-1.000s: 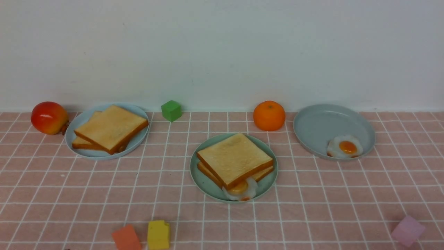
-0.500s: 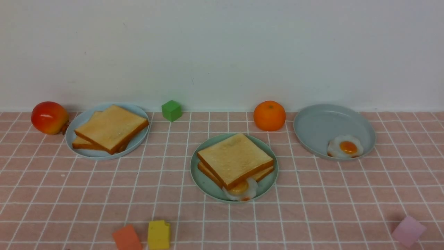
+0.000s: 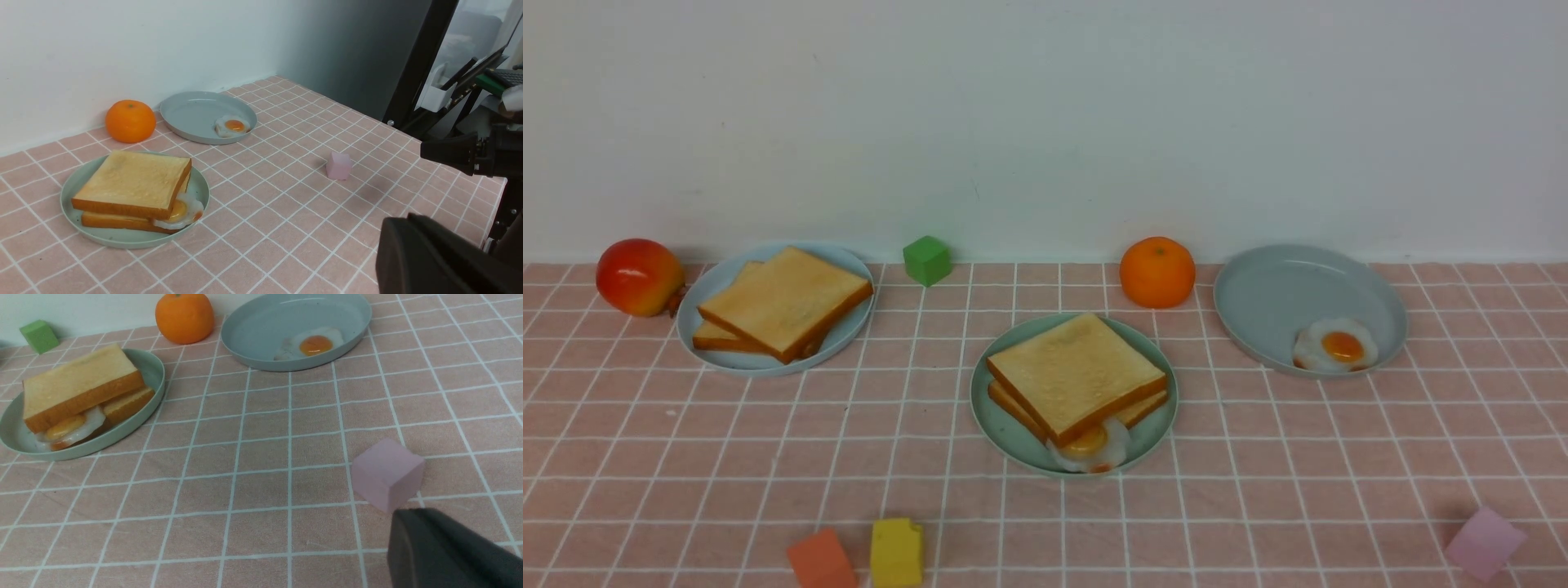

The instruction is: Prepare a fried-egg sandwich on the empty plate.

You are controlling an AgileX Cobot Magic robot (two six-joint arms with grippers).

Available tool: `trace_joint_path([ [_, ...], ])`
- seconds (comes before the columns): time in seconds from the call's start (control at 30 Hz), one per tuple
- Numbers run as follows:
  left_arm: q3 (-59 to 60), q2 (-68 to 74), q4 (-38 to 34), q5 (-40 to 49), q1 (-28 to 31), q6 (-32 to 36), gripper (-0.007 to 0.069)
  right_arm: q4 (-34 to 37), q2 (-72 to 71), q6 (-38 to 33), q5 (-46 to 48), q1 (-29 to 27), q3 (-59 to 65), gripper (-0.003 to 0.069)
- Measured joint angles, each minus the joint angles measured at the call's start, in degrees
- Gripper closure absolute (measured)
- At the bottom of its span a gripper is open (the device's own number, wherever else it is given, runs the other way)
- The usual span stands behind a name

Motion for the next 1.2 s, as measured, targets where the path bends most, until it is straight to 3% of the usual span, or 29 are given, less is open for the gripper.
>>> trace_joint_path([
  [0.5, 0.9, -0.6, 2.8, -2.0, 1.7, 0.0, 0.0618, 0.0, 0.0, 0.5, 0.0, 0.0, 0.0, 0.0651],
  [0.6, 4.6, -2.6, 2.1, -9.0, 10.2, 1.0, 0.0618, 0.0, 0.0, 0.5, 0.0, 0.0, 0.0, 0.0648],
  [0.73, 11.4, -6.9, -4.6, -17.7, 27.0, 4.4, 0.0620, 0.0, 0.0, 0.5, 0.0, 0.0, 0.0, 0.0645],
  [0.93, 21.9, -13.0, -13.0, -17.9, 47.5, 10.3, 0.0638, 0.0, 0.0, 0.7, 0.0, 0.0, 0.0, 0.0640],
  [1.07, 24.1, -13.2, -15.1, -9.2, 52.9, 11.3, 0.0638, 0.0, 0.0, 0.7, 0.0, 0.0, 0.0, 0.0635],
  [1.2, 24.6, -13.2, -15.8, 0.8, 53.6, 11.4, 0.0638, 0.0, 0.0, 0.7, -0.1, 0.0, 0.0, 0.0631],
])
